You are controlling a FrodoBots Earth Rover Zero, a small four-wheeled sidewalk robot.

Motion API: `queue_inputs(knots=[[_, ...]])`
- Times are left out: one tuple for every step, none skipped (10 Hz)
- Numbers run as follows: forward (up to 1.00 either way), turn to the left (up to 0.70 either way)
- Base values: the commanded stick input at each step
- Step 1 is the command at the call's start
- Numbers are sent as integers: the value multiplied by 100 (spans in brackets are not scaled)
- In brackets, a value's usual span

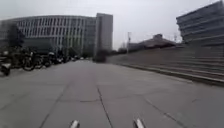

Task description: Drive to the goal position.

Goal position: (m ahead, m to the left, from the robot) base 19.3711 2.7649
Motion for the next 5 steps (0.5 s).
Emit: queue_inputs(knots=[[100, 2], [100, 2], [100, 2], [100, 2], [100, 2]])
